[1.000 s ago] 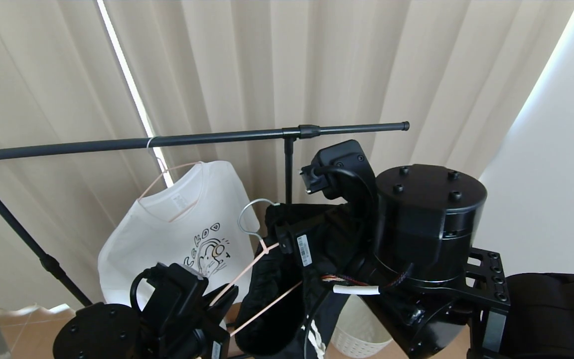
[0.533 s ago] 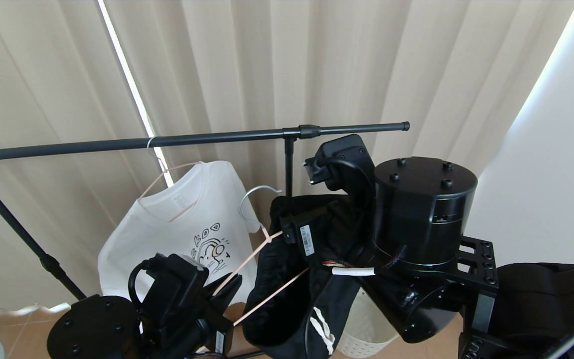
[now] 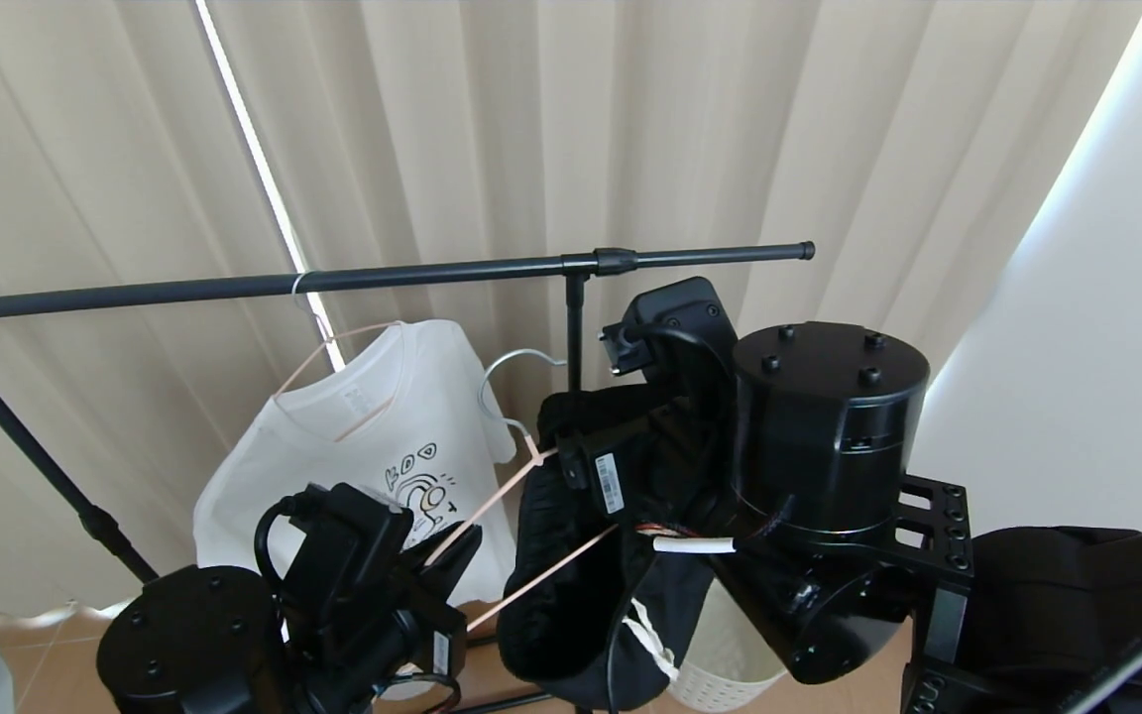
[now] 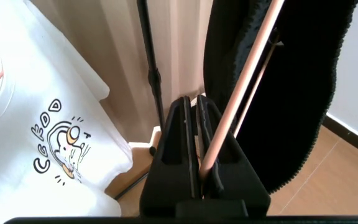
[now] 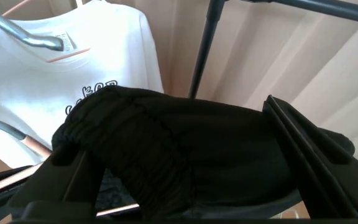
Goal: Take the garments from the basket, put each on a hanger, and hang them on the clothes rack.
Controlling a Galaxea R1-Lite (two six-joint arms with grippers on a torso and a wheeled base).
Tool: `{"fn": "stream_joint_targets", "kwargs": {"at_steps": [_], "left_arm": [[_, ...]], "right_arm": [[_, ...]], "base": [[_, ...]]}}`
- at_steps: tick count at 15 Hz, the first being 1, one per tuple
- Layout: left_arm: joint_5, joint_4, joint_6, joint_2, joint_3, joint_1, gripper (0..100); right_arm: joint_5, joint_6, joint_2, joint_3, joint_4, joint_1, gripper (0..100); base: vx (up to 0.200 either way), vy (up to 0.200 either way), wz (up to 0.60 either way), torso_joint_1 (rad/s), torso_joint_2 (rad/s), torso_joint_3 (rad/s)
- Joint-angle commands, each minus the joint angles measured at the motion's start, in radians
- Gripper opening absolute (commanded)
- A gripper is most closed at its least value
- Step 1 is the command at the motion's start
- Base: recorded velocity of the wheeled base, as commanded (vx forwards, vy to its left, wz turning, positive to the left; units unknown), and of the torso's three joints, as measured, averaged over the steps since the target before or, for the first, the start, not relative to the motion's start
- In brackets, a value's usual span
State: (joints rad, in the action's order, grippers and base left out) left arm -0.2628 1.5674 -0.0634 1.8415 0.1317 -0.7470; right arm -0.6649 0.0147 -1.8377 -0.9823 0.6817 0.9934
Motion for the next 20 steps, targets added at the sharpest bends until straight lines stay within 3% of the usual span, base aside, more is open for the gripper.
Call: {"fn": "stream_joint_targets", "kwargs": {"at_steps": [1,20], "left_arm": [[-0.001,0.003,0.004,0.001,-0.001,0.026,0],[-0.01,0.003,-0.001,0.024,0.065,0.112,0]], "right_arm": [[0.001,0.001,0.003,0.004,-0.002,0.002,100],[-0.007,0.002,0.035,0.021,-0.007,0.039,100]], "base": [[0.0,0.0,0.0,0.0,0.0,0.0],[0.0,0.0,0.0,0.0,0.0,0.0]]}}
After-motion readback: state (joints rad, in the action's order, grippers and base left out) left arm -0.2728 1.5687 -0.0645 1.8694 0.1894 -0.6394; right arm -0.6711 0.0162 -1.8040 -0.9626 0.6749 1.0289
